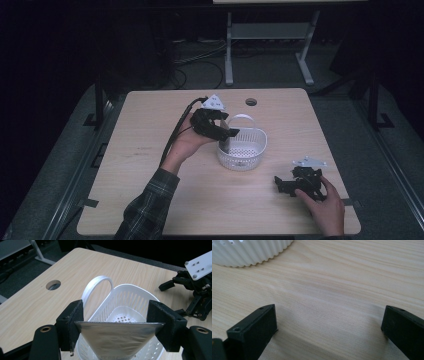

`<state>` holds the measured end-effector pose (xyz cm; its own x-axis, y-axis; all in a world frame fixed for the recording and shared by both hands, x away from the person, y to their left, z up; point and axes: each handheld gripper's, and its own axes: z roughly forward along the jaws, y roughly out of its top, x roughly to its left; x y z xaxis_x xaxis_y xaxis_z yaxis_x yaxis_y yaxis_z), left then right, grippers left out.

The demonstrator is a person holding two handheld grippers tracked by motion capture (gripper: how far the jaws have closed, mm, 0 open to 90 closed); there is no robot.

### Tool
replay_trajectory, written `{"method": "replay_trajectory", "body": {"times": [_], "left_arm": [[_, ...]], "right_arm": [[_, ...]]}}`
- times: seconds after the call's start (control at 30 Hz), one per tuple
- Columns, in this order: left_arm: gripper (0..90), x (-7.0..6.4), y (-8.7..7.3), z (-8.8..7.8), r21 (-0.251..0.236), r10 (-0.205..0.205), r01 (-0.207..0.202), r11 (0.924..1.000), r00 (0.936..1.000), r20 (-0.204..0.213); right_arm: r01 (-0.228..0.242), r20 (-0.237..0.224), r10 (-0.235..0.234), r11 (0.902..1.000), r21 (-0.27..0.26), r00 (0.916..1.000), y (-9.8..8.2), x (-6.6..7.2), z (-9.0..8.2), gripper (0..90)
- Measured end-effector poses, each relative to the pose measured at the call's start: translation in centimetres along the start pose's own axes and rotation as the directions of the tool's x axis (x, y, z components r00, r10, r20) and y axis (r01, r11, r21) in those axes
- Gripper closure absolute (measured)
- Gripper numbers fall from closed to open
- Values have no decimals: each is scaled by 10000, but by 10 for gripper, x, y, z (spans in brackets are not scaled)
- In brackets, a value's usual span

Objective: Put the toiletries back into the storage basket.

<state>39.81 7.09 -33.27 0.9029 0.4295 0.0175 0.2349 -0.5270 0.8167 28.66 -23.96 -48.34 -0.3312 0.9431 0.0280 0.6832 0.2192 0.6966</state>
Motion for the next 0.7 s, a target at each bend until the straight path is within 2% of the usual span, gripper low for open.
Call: {"method": "replay_trajectory", "body": {"times": [0.07, 0.43, 0.7], "left_arm": [[295, 0, -1, 2, 77, 95, -95, 9999, 10000, 10], [294, -1, -6, 8, 111, 64, -64, 9999, 10000, -18], [294, -2, -8, 13, 316, 120, -121, 9994, 9999, 41]], "right_arm": [[0, 0, 0, 10000, 0, 10000, 0, 0, 0, 0], [-2, -2, 2, 10000, 2, 10000, 0, 0, 0, 0], [1, -2, -1, 10000, 2, 10000, 0, 0, 0, 0]]}}
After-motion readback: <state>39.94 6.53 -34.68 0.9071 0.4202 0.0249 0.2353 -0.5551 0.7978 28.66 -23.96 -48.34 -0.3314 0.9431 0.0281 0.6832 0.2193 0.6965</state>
